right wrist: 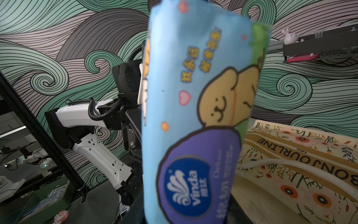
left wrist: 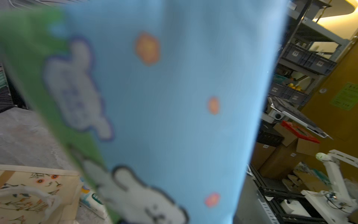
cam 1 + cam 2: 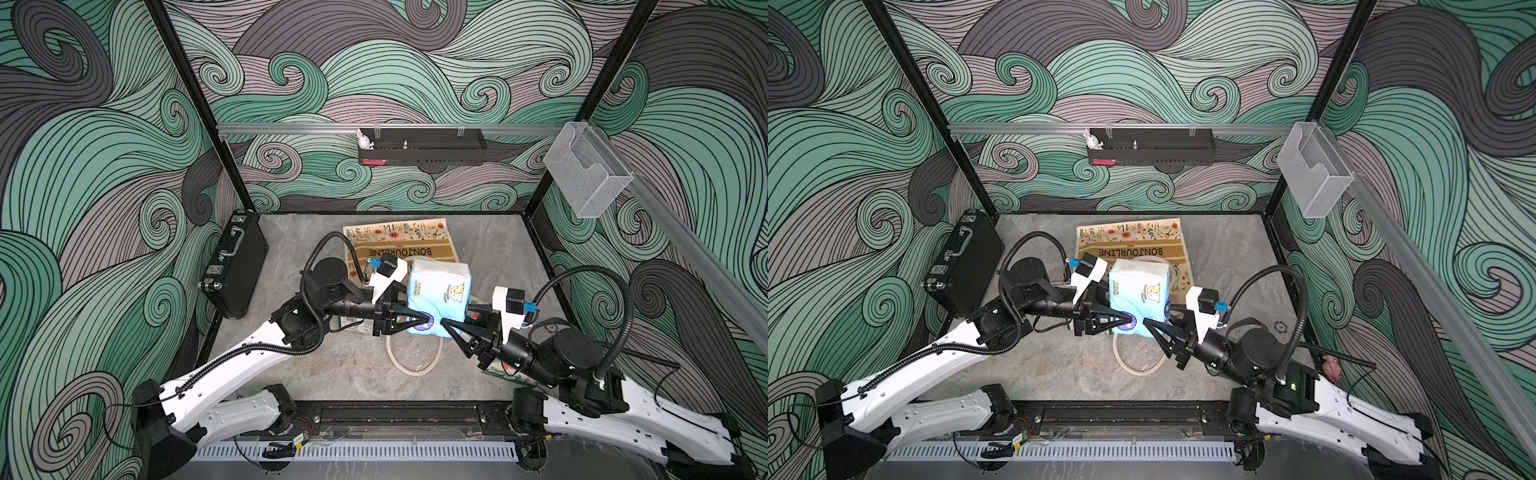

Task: Put tissues into the canvas bag
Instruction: Place the pack of facial tissues in the canvas bag.

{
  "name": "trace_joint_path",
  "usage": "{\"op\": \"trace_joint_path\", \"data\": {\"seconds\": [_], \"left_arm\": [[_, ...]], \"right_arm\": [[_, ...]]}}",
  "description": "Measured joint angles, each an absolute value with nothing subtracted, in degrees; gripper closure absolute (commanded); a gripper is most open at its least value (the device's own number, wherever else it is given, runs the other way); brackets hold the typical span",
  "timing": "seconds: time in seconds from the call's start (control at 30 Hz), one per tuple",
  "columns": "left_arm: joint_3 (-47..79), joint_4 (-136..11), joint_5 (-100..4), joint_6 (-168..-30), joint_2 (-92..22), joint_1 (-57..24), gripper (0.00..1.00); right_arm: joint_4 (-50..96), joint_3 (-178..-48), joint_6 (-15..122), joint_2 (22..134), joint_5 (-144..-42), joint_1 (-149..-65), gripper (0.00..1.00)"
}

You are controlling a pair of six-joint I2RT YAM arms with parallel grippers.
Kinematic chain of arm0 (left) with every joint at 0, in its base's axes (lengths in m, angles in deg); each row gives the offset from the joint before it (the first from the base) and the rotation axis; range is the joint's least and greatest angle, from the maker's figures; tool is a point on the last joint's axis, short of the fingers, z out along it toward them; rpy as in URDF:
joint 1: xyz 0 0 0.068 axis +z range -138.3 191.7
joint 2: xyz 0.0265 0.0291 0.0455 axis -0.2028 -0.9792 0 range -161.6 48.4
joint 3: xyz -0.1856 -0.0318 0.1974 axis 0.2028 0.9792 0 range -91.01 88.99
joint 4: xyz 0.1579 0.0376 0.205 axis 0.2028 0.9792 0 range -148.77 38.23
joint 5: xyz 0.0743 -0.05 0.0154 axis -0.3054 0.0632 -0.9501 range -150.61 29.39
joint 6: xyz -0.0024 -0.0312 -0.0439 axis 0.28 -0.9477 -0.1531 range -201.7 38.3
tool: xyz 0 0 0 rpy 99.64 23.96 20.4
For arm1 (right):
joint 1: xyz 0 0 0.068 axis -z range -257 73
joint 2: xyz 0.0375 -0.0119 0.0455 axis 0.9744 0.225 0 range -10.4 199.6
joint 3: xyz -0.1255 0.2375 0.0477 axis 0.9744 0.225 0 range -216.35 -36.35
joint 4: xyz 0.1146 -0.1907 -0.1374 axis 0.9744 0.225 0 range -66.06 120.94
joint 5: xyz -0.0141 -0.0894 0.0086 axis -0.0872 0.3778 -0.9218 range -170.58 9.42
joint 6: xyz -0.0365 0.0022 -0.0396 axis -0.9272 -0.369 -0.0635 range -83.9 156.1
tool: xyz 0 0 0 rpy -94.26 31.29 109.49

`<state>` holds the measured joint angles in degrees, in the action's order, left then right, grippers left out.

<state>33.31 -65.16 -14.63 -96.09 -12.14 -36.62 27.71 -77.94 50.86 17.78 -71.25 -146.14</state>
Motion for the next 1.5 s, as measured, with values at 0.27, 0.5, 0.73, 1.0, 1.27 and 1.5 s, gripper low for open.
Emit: {"op": "trace_joint_path", "data": {"seconds": [0.27, 0.5, 0.73, 1.0, 1.27, 1.5], "left_arm": [[25.07, -41.36, -17.8, -74.93, -10.23, -36.77, 0.55], [23.24, -24.22, -24.47, -53.12, -9.29, -37.23, 0.54], [27.02, -18.52, -30.74, -42.56, -7.98, -38.82, 0.54], [27.63, -17.64, -32.79, -38.96, -7.96, -40.77, 0.54], [27.65, -17.12, -33.3, -38.52, -8.75, -42.28, 0.54], [27.63, -16.16, -33.49, -38.54, -10.67, -43.37, 0.54]], "right_arm": [[42.71, -84.19, 43.3, 16.3, -71.56, -146.12, 0.07], [61.35, -97.78, 31.35, 17.87, -74.97, -146.08, 0.07], [73.11, -103.49, 24.77, 27.51, -78.73, -146.08, 0.11], [75.69, -103.18, 19.94, 34.26, -81.16, -146.08, 0.1], [75.27, -103.95, 19.85, 38.77, -85.77, -146.08, 0.1], [72.34, -103.95, 23.28, 40.38, -86.95, -146.08, 0.15]]}}
